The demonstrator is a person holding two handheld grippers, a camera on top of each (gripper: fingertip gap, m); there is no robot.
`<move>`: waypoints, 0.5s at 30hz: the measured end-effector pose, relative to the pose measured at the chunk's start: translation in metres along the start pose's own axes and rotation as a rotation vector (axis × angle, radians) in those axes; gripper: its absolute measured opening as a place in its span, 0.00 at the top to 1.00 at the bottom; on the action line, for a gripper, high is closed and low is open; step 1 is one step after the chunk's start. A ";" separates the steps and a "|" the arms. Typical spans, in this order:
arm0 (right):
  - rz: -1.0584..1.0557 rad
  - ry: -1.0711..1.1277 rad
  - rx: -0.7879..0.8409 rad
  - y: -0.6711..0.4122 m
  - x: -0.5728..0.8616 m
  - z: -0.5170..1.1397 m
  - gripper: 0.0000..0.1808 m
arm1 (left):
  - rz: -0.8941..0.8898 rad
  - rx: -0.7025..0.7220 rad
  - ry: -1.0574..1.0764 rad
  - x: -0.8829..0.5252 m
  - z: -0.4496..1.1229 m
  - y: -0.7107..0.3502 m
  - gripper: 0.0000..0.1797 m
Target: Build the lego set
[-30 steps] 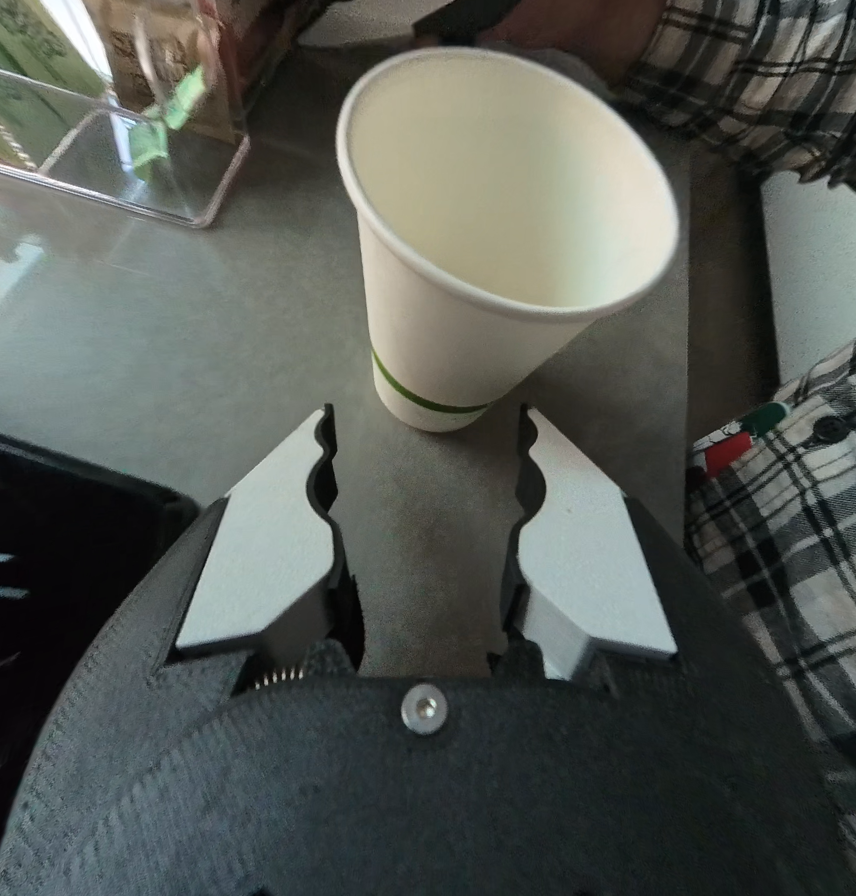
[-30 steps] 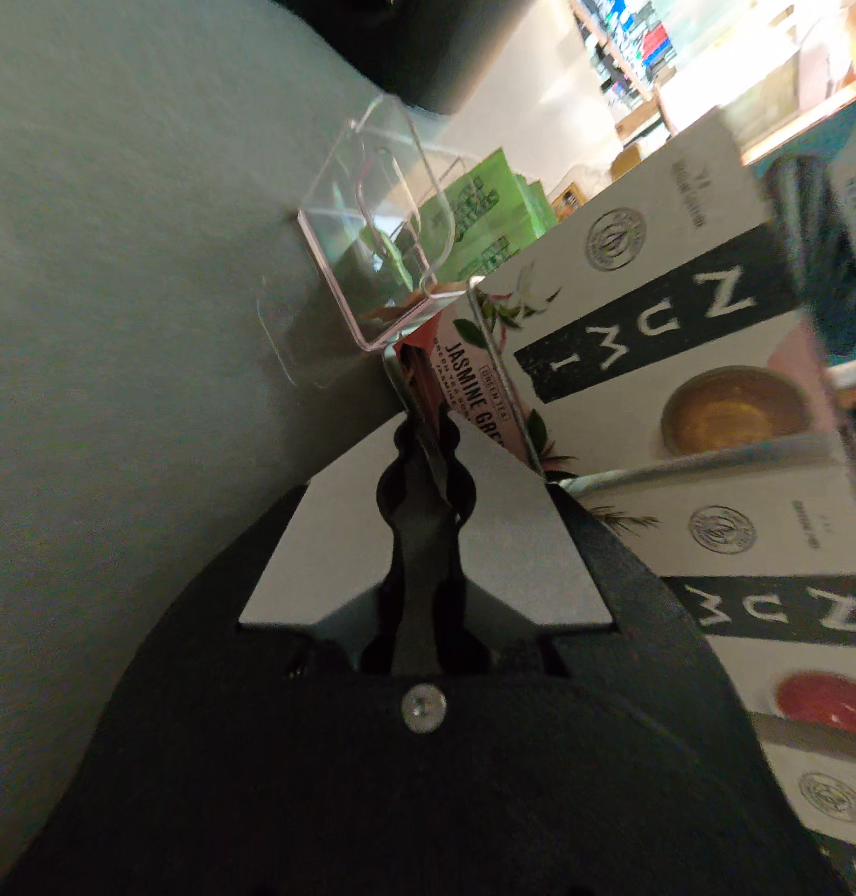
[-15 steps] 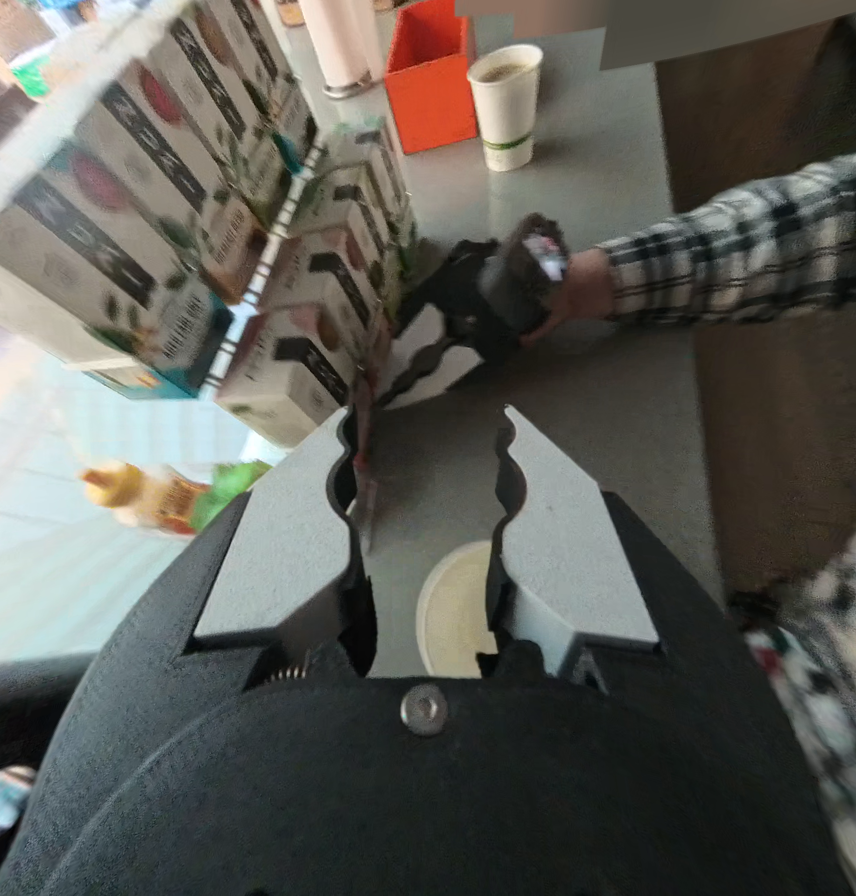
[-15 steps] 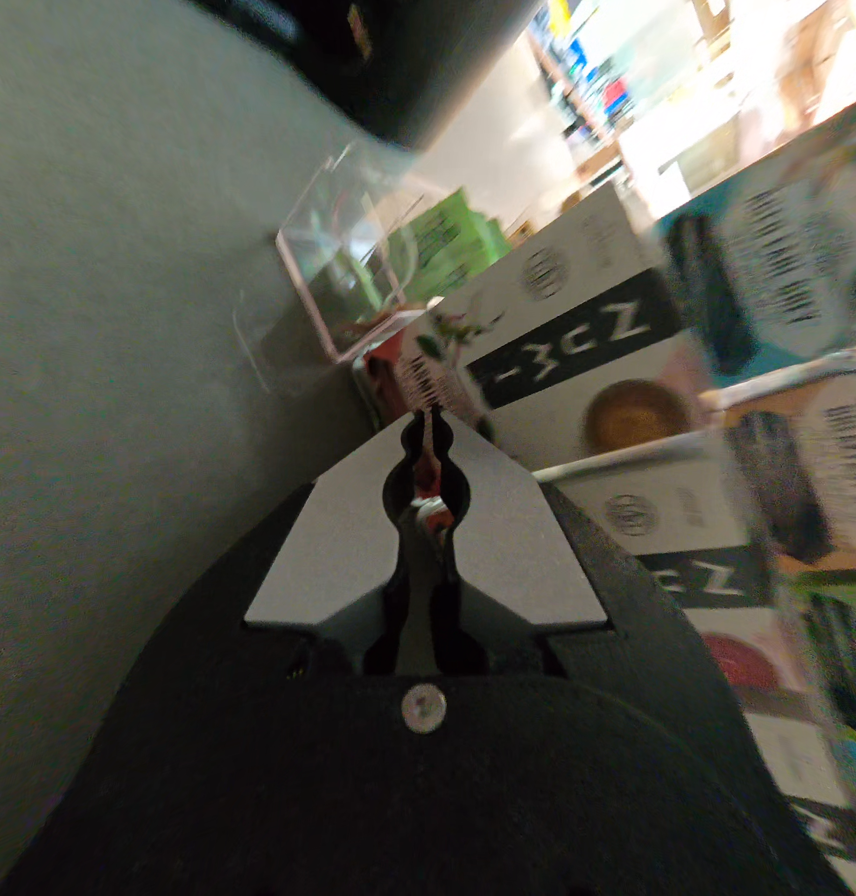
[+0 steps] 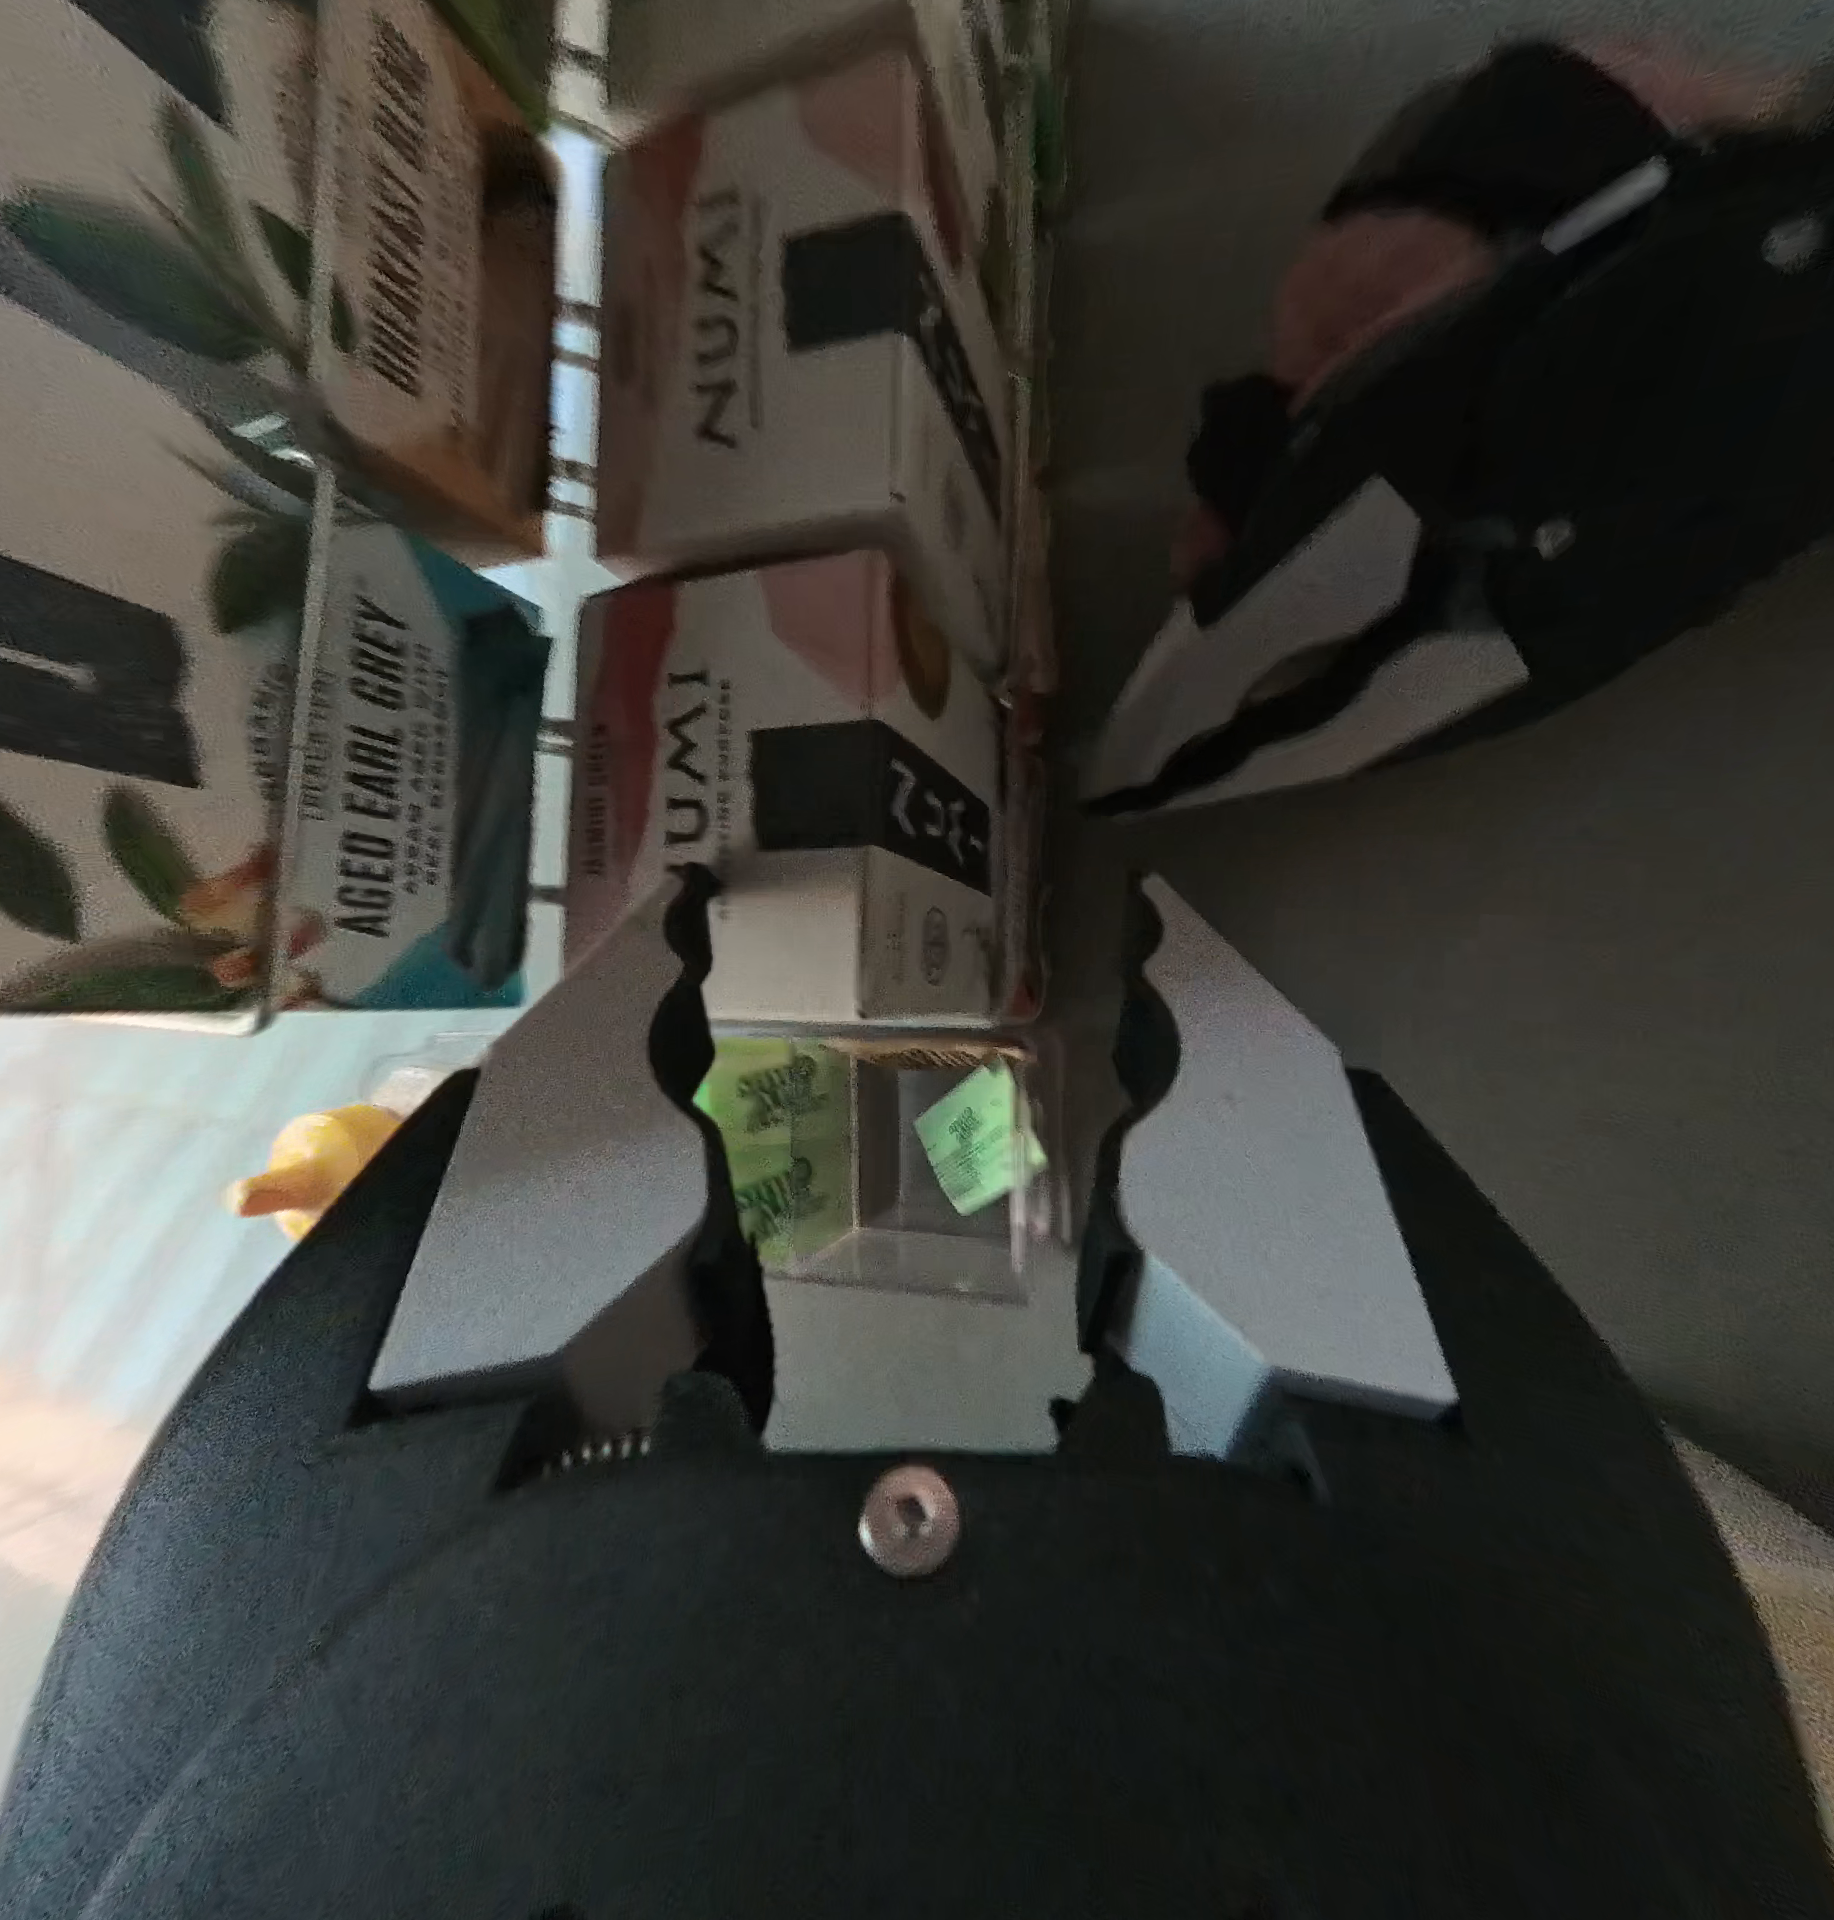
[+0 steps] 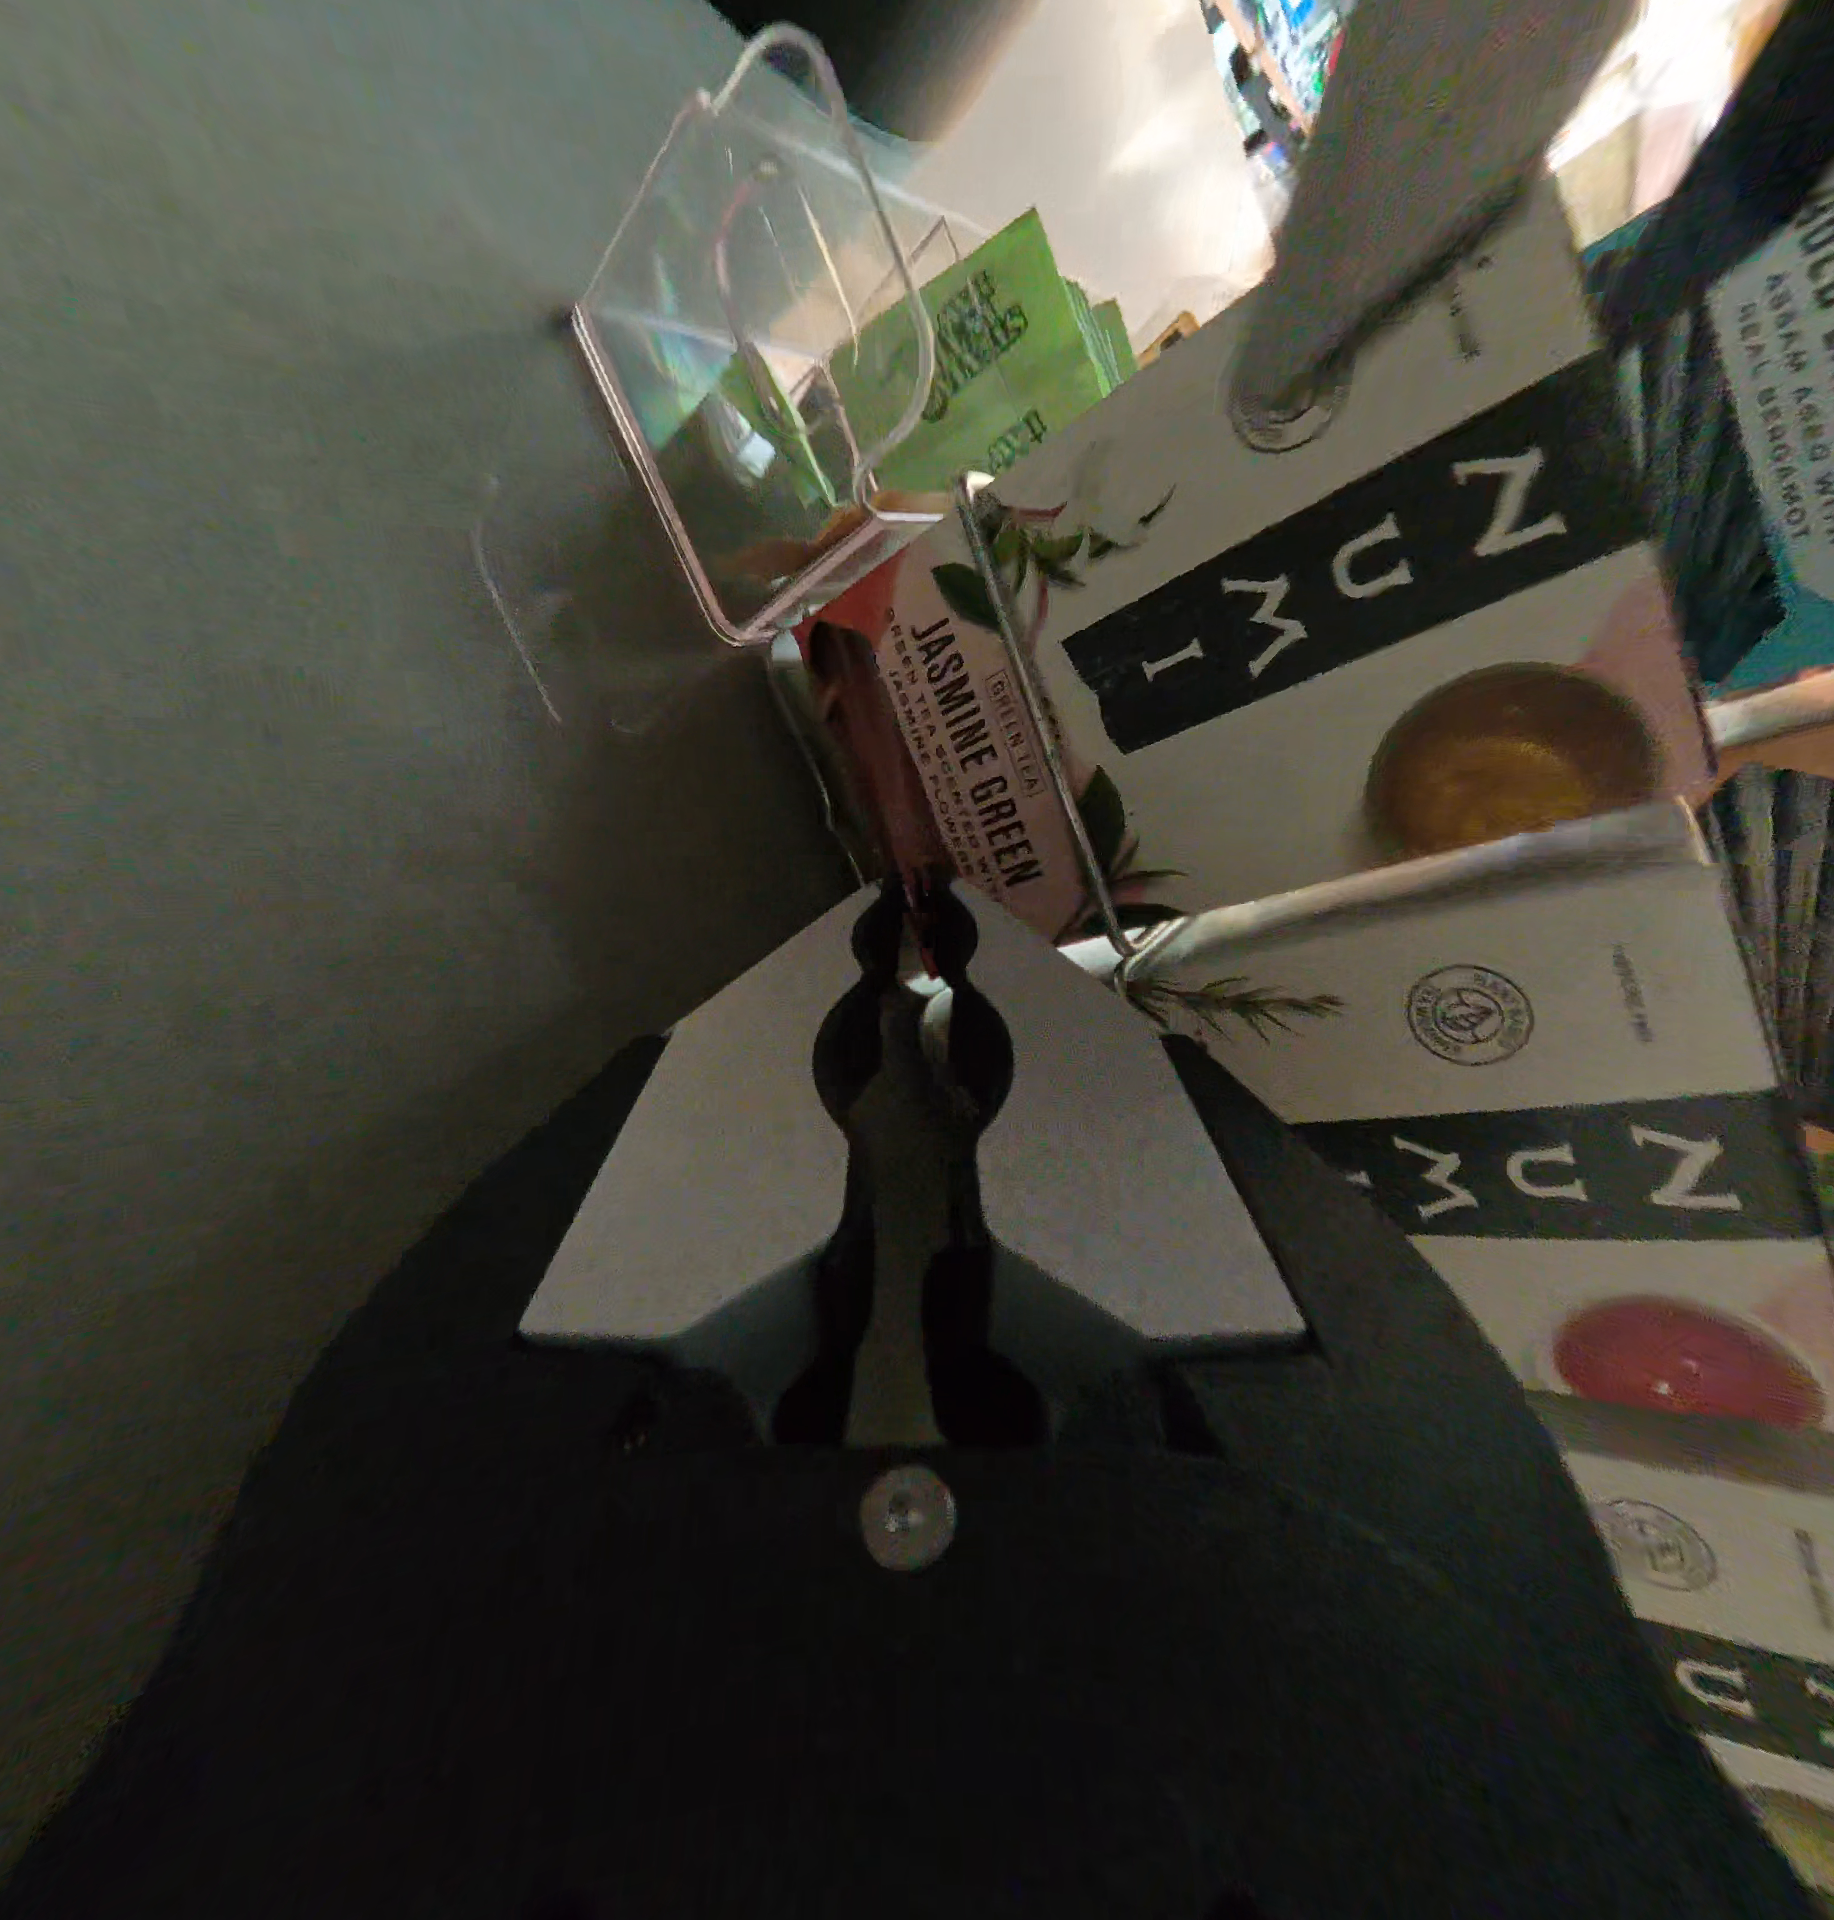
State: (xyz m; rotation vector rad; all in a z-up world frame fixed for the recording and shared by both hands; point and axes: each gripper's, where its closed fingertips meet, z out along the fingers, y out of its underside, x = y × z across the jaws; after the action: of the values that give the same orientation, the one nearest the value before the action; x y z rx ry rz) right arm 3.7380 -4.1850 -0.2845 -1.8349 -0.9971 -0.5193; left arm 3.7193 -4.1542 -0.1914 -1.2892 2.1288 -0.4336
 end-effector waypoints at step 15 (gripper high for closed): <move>-0.152 0.049 -0.056 0.001 -0.007 0.034 0.98 | -0.101 0.106 -0.015 -0.025 0.008 -0.008 0.76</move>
State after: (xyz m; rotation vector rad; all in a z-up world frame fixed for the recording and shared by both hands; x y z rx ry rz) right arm 3.7325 -4.1577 -0.3061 -1.7955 -1.1041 -0.6875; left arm 3.7383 -4.1353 -0.1846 -1.3386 2.0068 -0.5699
